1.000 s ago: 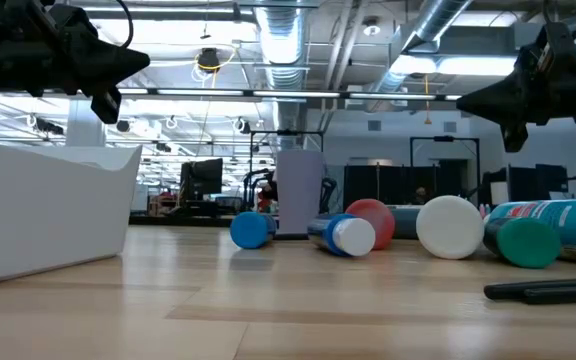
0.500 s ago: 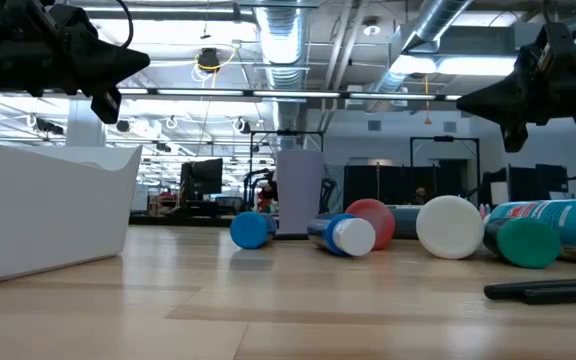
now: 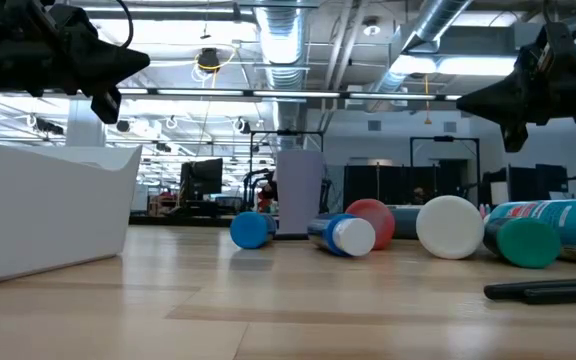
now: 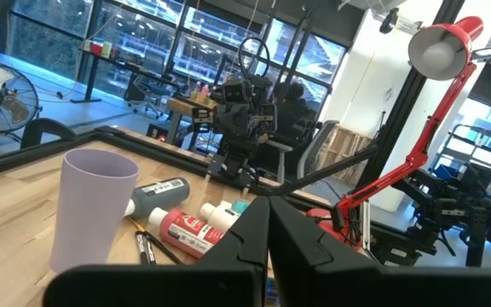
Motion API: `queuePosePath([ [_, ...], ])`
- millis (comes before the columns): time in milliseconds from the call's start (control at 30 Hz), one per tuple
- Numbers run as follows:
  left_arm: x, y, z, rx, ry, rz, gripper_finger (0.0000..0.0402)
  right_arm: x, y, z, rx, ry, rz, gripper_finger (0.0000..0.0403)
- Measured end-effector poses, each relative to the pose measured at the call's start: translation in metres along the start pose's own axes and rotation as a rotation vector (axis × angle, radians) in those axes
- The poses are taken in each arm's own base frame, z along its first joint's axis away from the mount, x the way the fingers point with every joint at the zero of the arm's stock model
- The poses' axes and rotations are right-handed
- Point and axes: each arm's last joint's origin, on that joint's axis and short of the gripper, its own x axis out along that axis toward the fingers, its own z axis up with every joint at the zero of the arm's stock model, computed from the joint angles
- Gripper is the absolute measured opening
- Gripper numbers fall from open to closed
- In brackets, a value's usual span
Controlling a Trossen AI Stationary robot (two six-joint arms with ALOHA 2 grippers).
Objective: Pick & Place Paint Supplies
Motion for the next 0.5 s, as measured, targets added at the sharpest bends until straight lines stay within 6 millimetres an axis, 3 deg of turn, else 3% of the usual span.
queuePosePath([
  [167, -0.003, -0.002, 0.021, -0.017, -0.263, 0.097, 0.0001, 0.0, 0.0, 0.0, 0.0, 0.0, 0.0, 0.0006],
  [333, -0.013, -0.009, 0.047, -0.08, -0.565, 0.062, 0.0001, 0.0, 0.0, 0.0, 0.0, 0.0, 0.0, 0.0006],
  [500, -0.01, -0.015, 0.055, 0.025, -0.544, -0.014, 0.0001, 0.0, 0.0, 0.0, 0.0, 0.0, 0.0, 0.0006],
])
